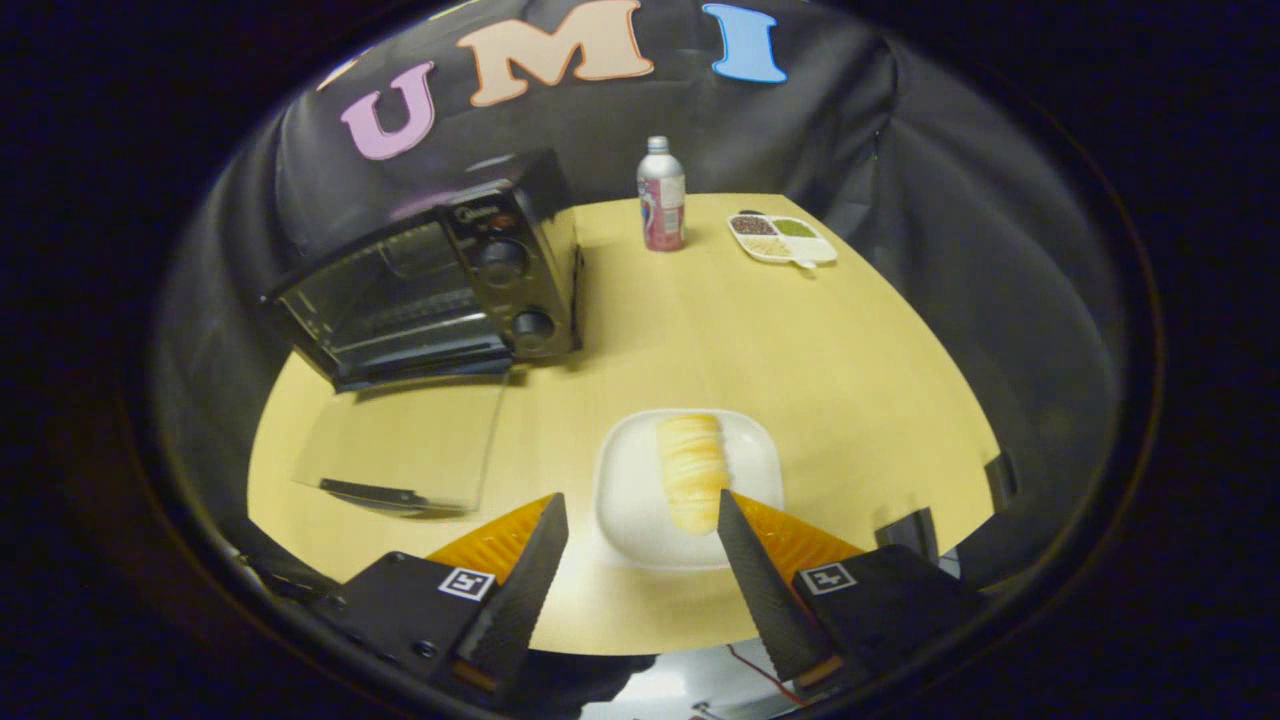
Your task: Open the toaster oven, put the food inside, and close the toaster oven door.
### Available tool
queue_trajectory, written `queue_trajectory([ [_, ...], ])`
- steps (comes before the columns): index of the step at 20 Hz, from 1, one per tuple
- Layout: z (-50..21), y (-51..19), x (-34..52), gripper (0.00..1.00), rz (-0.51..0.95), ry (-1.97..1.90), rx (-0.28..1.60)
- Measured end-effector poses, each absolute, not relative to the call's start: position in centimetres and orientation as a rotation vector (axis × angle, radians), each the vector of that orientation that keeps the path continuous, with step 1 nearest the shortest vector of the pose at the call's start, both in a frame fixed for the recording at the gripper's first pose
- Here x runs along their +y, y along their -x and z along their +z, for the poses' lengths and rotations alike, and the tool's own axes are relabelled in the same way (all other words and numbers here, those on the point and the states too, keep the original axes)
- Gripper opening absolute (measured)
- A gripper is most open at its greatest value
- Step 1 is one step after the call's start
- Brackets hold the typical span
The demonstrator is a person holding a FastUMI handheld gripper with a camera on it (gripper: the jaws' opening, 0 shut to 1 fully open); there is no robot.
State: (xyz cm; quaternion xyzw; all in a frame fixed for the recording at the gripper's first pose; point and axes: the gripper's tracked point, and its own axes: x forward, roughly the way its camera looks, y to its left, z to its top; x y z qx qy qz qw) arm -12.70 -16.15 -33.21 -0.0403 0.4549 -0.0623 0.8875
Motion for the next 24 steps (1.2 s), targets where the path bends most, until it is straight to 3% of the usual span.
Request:
queue_trajectory([
  [11,-39.6,10.7,-18.3,0.96,-0.14,0.135,1.086],
  [18,-39.2,10.5,-15.6,0.69,-0.223,-0.068,1.054],
  [23,-34.4,9.9,-6.0,0.48,-0.11,-0.381,0.955],
  [24,-33.5,9.4,-3.8,0.48,-0.081,-0.439,0.931],
])
